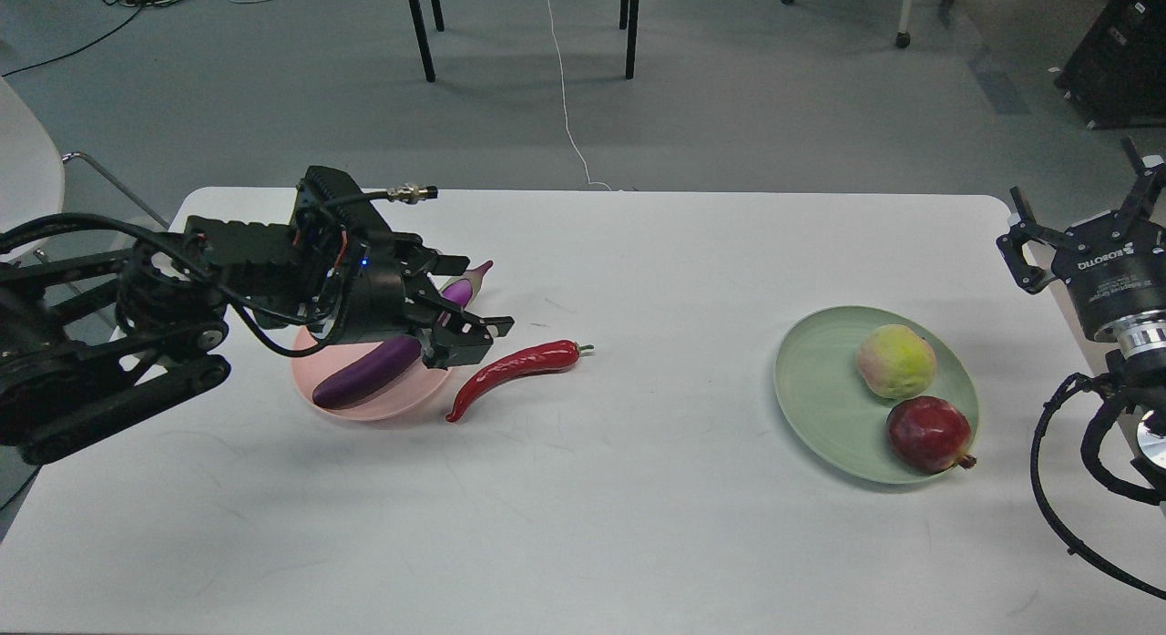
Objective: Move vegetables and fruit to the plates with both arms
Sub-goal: 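Move the left gripper to the red chili pepper and grasp it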
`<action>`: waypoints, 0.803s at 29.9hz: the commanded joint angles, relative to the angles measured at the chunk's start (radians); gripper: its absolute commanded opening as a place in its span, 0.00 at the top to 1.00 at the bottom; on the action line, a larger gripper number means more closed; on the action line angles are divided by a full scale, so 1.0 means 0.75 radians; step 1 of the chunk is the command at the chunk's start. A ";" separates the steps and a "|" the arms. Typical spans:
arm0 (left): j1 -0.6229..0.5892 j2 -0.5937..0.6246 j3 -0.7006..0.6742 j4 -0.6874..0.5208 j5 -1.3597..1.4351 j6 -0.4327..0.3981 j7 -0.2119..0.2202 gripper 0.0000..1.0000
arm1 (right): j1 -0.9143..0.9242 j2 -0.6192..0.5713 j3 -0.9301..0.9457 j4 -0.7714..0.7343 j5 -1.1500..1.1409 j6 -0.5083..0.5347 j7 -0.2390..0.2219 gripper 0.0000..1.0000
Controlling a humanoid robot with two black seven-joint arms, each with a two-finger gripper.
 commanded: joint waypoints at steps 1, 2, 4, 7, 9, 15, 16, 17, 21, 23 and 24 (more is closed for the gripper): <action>0.001 -0.146 0.017 0.068 0.042 -0.001 0.001 0.15 | -0.009 -0.005 0.011 0.005 0.000 0.000 0.000 0.03; 0.001 -0.177 0.033 0.105 0.061 -0.001 0.001 0.15 | -0.013 -0.005 0.015 0.005 0.000 0.000 0.000 0.03; 0.001 -0.220 0.080 0.195 0.095 -0.001 0.001 0.18 | -0.019 -0.005 0.023 0.007 0.002 0.000 0.000 0.03; 0.003 -0.265 0.129 0.269 0.116 0.011 -0.002 0.26 | -0.039 -0.007 0.043 0.025 0.002 0.000 0.000 0.03; 0.007 -0.290 0.131 0.296 0.116 0.013 0.001 0.30 | -0.050 -0.007 0.062 0.033 0.002 0.000 0.000 0.03; 0.009 -0.349 0.162 0.394 0.120 0.015 0.003 0.31 | -0.052 -0.005 0.064 0.033 0.002 0.000 0.000 0.03; 0.011 -0.359 0.170 0.410 0.120 0.015 0.003 0.31 | -0.052 -0.005 0.064 0.033 0.002 0.000 0.000 0.03; 0.011 -0.368 0.178 0.418 0.120 0.015 0.003 0.31 | -0.052 -0.005 0.064 0.033 0.002 0.000 0.000 0.03; 0.023 -0.388 0.201 0.443 0.122 0.017 0.007 0.36 | -0.054 -0.007 0.064 0.031 0.002 0.000 0.000 0.03; 0.032 -0.392 0.207 0.467 0.126 0.017 0.015 0.37 | -0.054 -0.007 0.064 0.031 0.002 0.000 0.000 0.03; 0.034 -0.392 0.207 0.480 0.136 0.017 0.017 0.37 | -0.054 -0.007 0.064 0.033 0.002 0.000 0.000 0.03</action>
